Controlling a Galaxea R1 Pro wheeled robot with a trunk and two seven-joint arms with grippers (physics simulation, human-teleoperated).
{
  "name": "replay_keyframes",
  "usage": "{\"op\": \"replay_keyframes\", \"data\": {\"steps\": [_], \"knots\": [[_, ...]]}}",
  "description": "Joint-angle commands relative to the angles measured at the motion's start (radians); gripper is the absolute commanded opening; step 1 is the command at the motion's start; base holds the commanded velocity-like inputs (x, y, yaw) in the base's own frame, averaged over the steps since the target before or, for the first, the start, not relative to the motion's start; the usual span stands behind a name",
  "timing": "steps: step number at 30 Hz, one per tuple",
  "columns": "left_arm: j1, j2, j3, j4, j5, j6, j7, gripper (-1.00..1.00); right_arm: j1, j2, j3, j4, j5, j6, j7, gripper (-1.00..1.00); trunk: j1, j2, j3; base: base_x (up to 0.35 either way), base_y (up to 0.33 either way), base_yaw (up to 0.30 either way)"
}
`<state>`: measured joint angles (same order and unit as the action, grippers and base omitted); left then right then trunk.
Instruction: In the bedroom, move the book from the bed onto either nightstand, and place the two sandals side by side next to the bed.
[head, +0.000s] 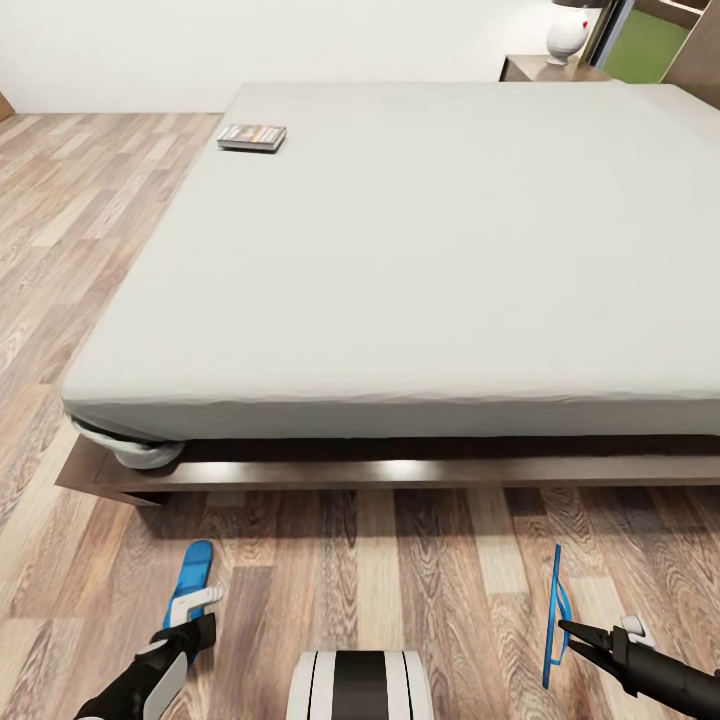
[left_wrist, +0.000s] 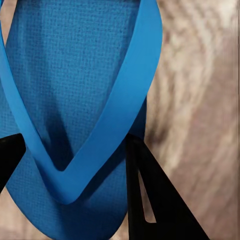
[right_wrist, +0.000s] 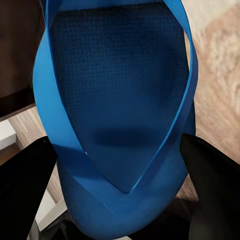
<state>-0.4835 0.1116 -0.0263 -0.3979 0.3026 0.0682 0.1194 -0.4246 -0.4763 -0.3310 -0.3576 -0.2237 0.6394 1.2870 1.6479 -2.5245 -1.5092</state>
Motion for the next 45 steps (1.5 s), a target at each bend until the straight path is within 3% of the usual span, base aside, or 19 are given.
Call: {"op": "replay_keyframes", "data": {"steps": [1, 6, 12, 28, 37, 42, 45], "knots": [[0.000, 0.000, -0.003, -0.002, 0.006, 0.002, 0.005, -1.00, 0.000, 0.000, -0.002, 0.000, -0.002, 0.008, 0.002, -1.00, 0.000, 0.000, -0.001, 0.000, 0.000, 0.000], [0.001, 0.000, -0.003, -0.001, 0.006, -0.055, 0.005, -1.00, 0.000, 0.000, -0.002, 0.000, -0.002, 0.008, 0.002, -1.00, 0.000, 0.000, -0.001, 0.000, 0.000, 0.000], [0.002, 0.001, -0.003, -0.001, 0.007, -0.063, 0.005, -1.00, 0.000, 0.001, -0.002, 0.000, -0.002, 0.008, 0.002, -1.00, 0.000, 0.000, -0.001, 0.000, 0.000, 0.000], [0.002, 0.000, -0.003, 0.000, 0.007, -0.062, 0.005, -1.00, 0.000, 0.000, -0.002, 0.000, -0.002, 0.008, 0.002, -1.00, 0.007, -0.004, -0.062, 0.000, 0.000, 0.000], [0.002, 0.001, -0.003, -0.001, 0.007, -0.069, 0.005, -1.00, 0.000, 0.000, -0.002, 0.000, -0.002, 0.008, 0.002, -1.00, 0.007, -0.004, -0.062, 0.000, 0.000, 0.000], [0.005, 0.002, -0.003, -0.001, 0.007, -0.156, 0.005, -1.00, 0.000, 0.000, -0.002, 0.000, -0.002, 0.008, 0.002, -1.00, 0.007, -0.004, -0.062, 0.000, 0.000, 0.000], [0.006, 0.001, -0.003, 0.000, 0.007, -0.176, 0.006, -1.00, 0.000, 0.000, -0.002, 0.000, -0.002, 0.008, 0.002, -1.00, 0.007, -0.004, -0.062, 0.000, 0.000, 0.000]]}}
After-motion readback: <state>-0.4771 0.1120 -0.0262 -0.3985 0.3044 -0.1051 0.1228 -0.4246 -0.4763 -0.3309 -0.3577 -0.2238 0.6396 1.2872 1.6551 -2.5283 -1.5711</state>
